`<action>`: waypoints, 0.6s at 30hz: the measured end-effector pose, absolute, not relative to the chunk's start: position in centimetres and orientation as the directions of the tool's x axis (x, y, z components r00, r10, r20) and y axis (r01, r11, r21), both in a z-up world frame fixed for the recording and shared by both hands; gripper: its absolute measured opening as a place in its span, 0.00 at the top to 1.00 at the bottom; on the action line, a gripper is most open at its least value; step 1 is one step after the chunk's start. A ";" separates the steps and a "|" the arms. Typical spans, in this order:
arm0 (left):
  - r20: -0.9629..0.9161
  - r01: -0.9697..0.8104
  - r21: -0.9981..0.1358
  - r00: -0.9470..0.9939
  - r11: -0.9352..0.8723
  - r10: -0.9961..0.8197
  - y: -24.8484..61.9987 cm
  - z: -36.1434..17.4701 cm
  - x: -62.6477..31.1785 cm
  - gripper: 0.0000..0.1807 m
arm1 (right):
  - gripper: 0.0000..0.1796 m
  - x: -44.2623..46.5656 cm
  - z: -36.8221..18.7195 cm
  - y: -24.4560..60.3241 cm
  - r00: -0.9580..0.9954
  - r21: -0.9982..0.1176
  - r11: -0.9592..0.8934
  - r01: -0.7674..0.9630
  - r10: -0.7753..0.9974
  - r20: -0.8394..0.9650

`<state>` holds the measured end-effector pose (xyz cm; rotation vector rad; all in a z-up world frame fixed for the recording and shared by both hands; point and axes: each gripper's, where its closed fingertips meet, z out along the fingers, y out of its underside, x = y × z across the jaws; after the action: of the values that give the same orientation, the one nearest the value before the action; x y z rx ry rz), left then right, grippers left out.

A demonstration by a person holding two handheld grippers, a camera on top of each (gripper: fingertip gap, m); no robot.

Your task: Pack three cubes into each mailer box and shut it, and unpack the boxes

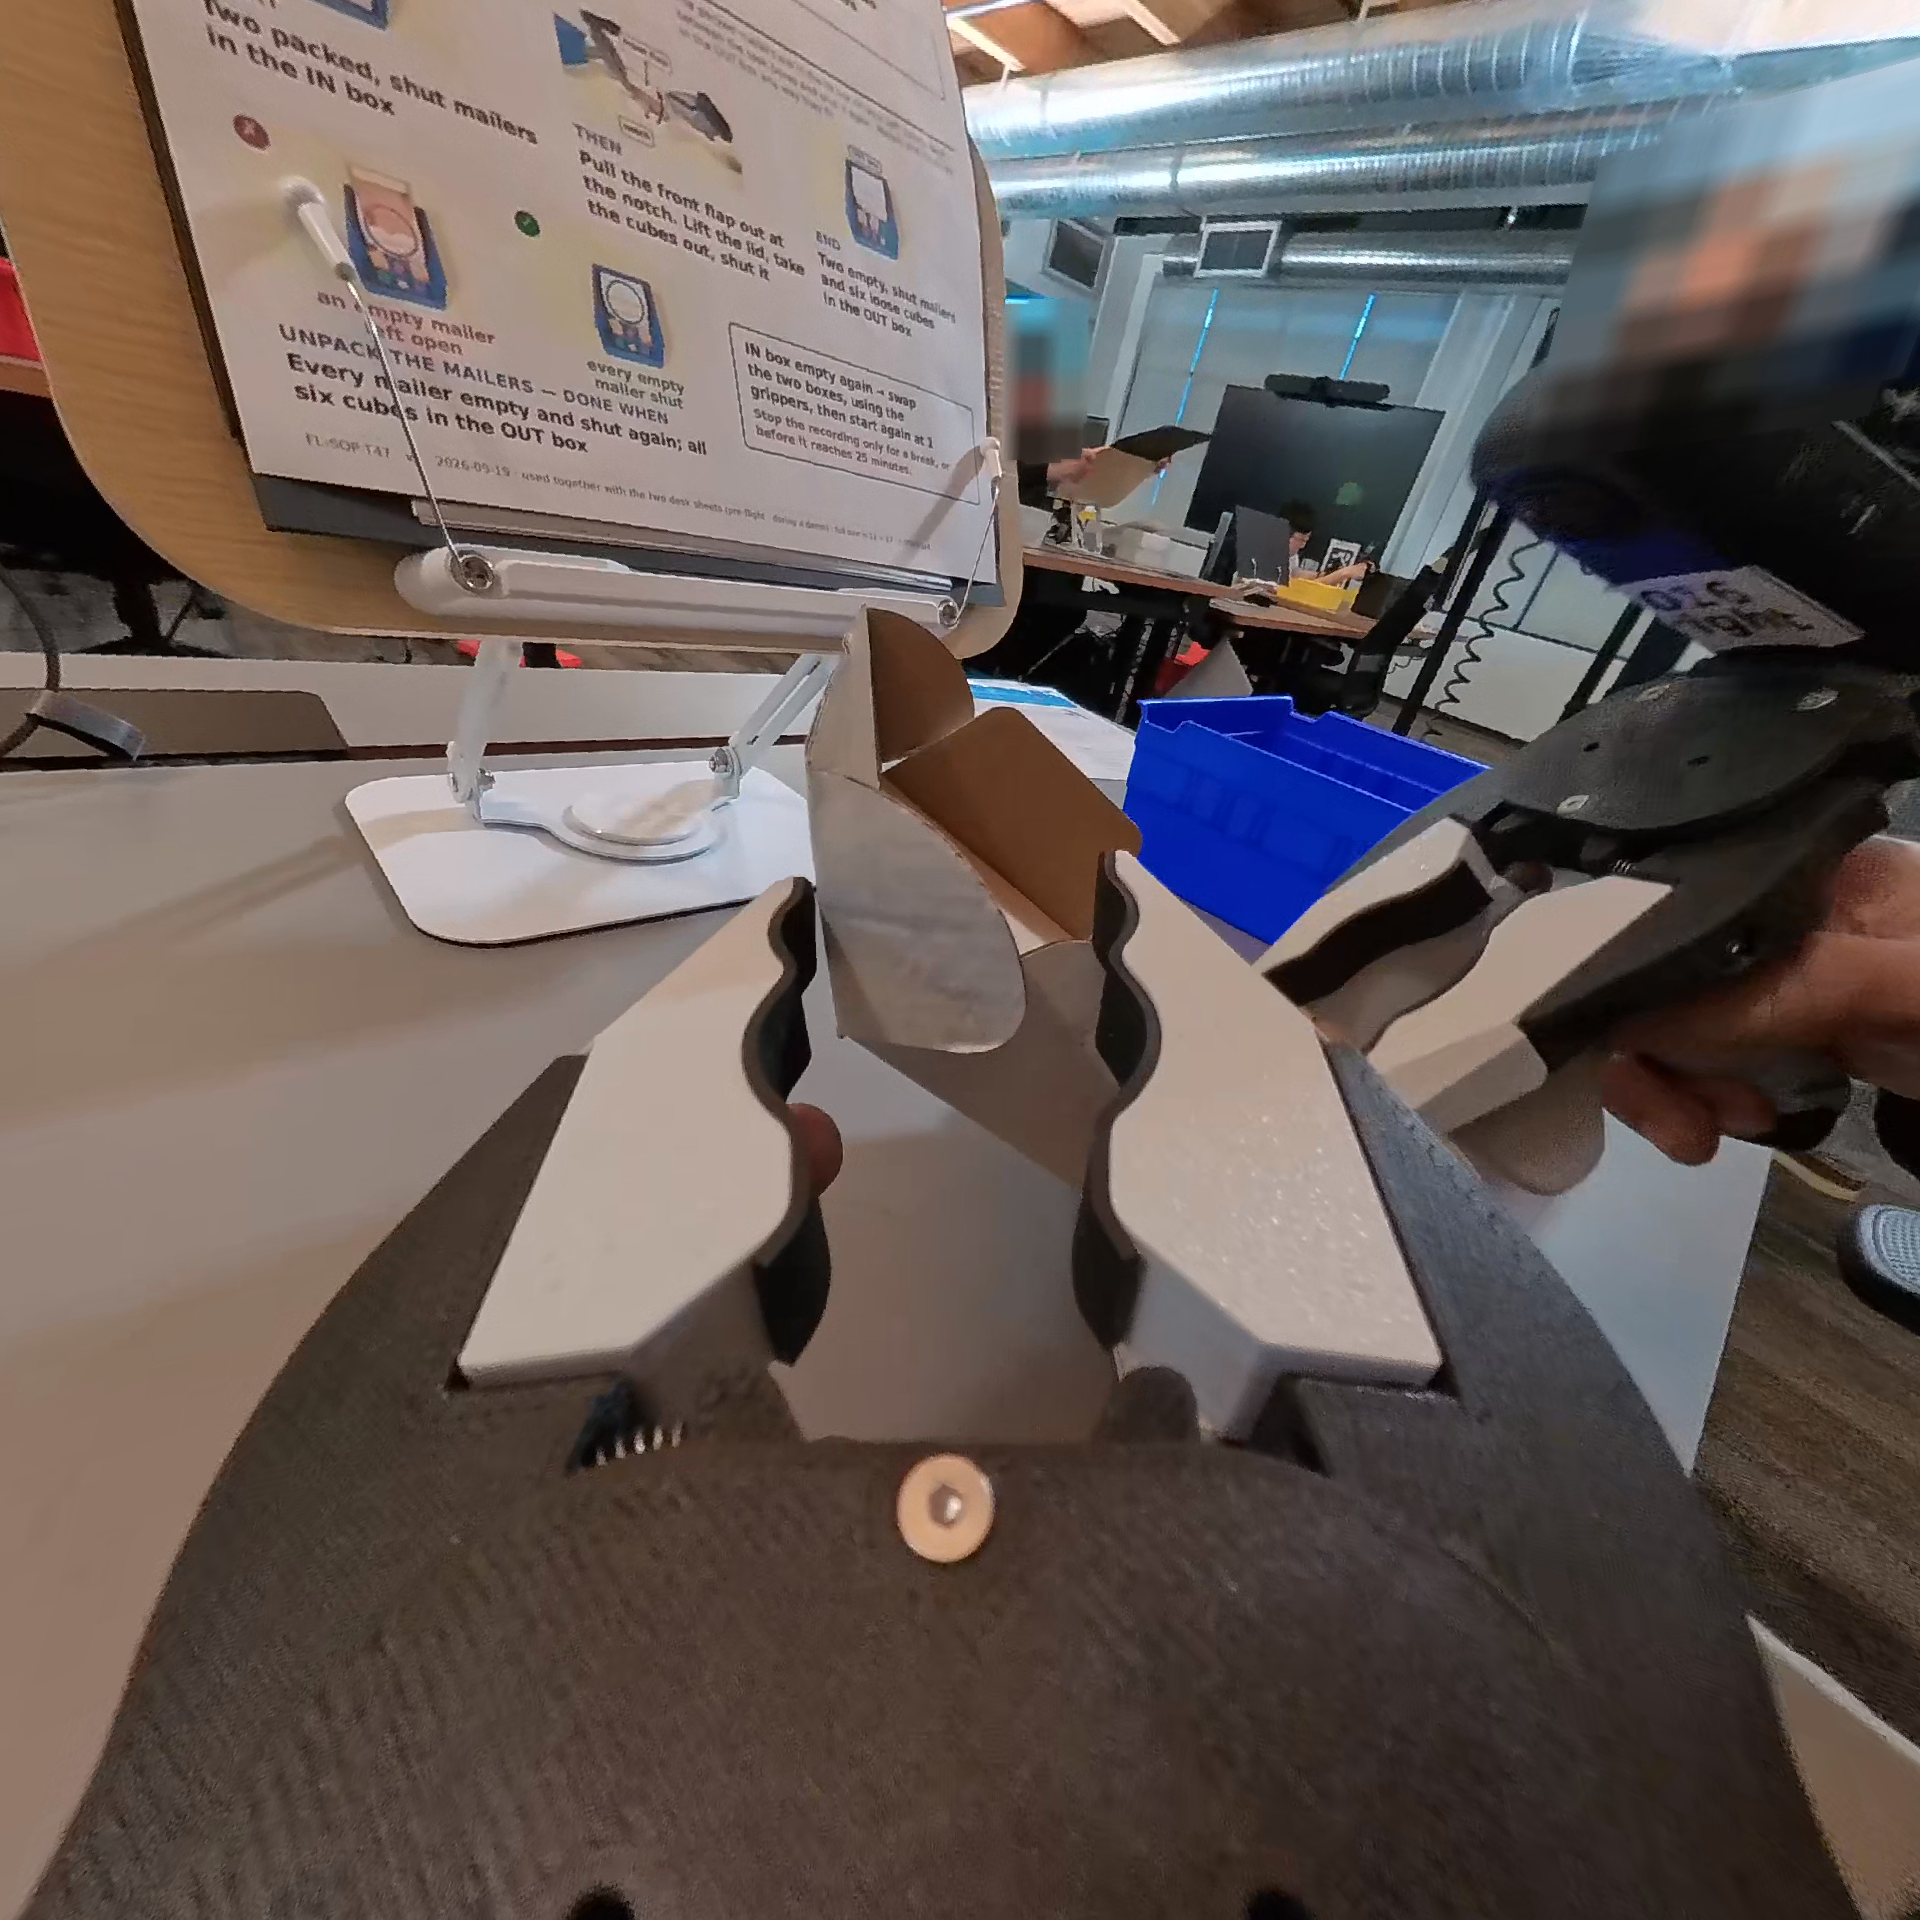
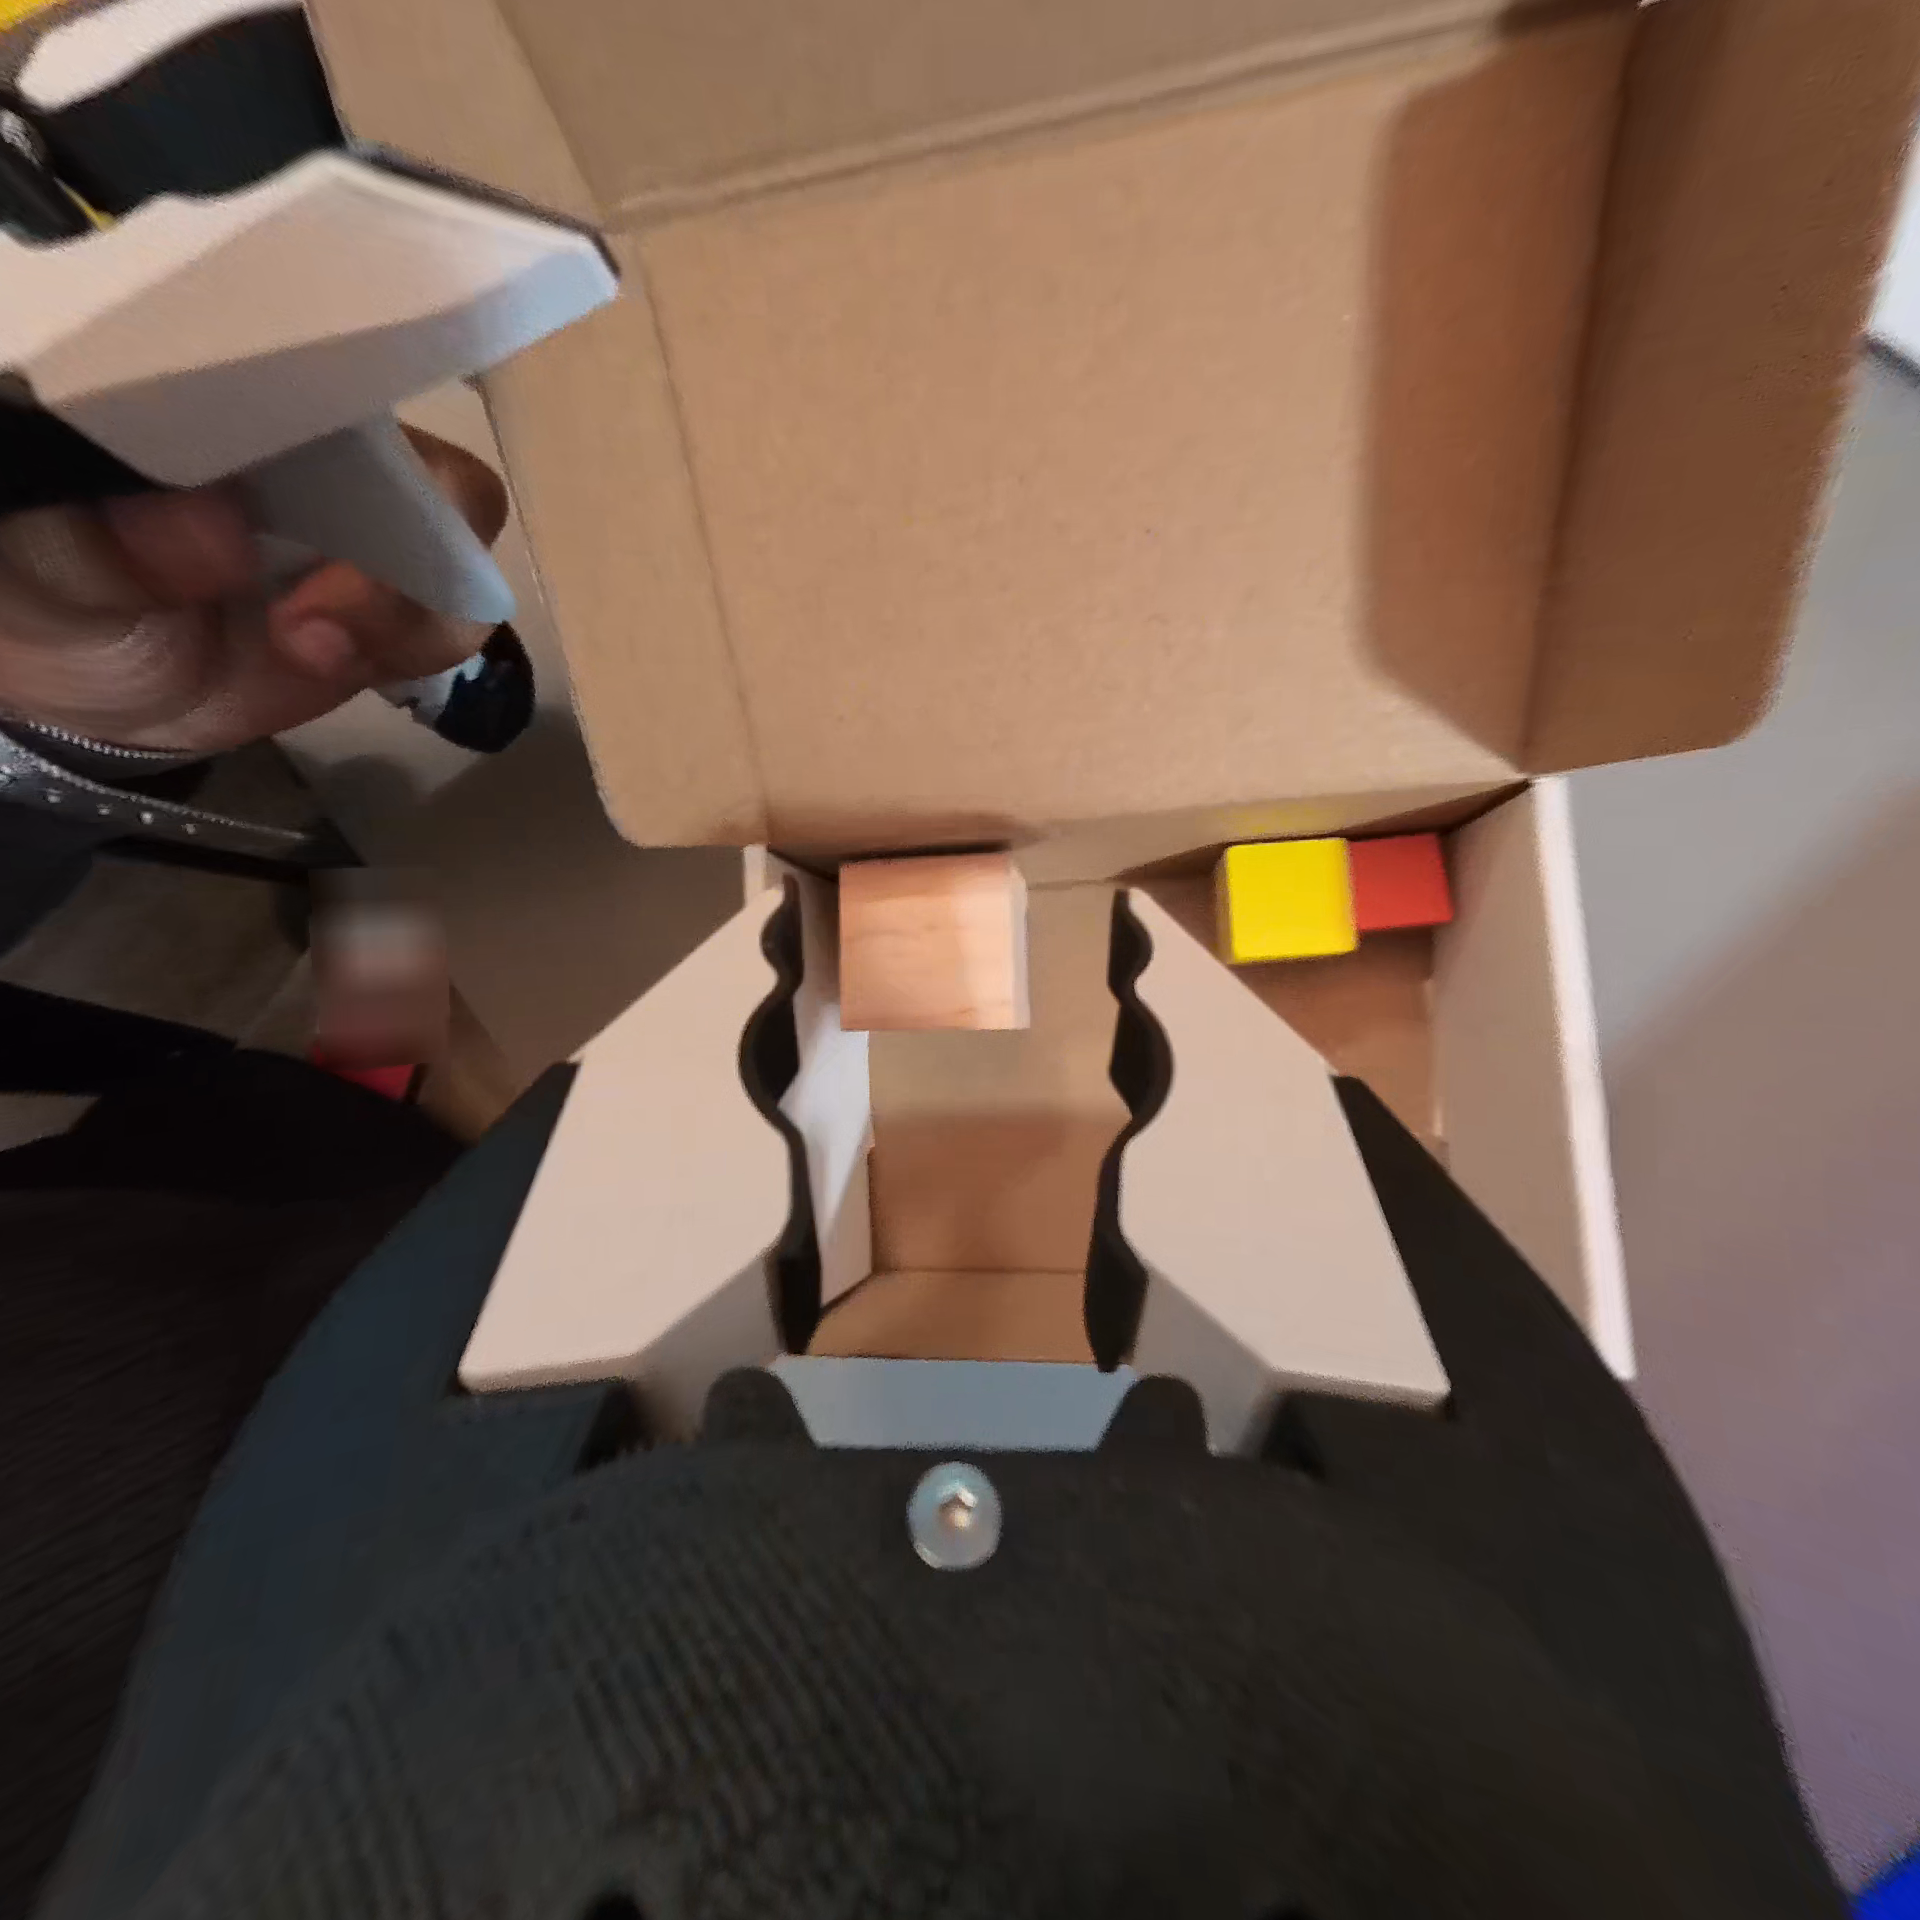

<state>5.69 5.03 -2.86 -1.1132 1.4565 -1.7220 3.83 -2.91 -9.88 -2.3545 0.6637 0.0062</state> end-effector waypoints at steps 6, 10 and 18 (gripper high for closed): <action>0.202 -0.051 -0.978 -0.464 -0.202 -0.862 4.8 -2.8 5.6 0.71 | 0.72 2.8 -13.0 -3.1 0.894 -0.534 -0.738 -0.413 -0.441 -0.083; 0.196 -0.046 -0.979 -0.462 -0.197 -0.865 4.9 -2.7 5.6 0.71 | 0.77 2.4 -13.0 -2.7 0.907 -0.533 -0.749 -0.394 -0.412 -0.092; 0.175 -0.031 -0.983 -0.461 -0.181 -0.870 4.8 -2.6 5.4 0.71 | 0.78 5.3 -5.6 -7.3 0.859 -0.687 -0.602 -0.408 -0.507 -0.066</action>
<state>5.45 4.81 -2.57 -1.0694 1.4530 -1.7113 5.29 -7.30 -5.58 -2.2943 0.6596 -0.1751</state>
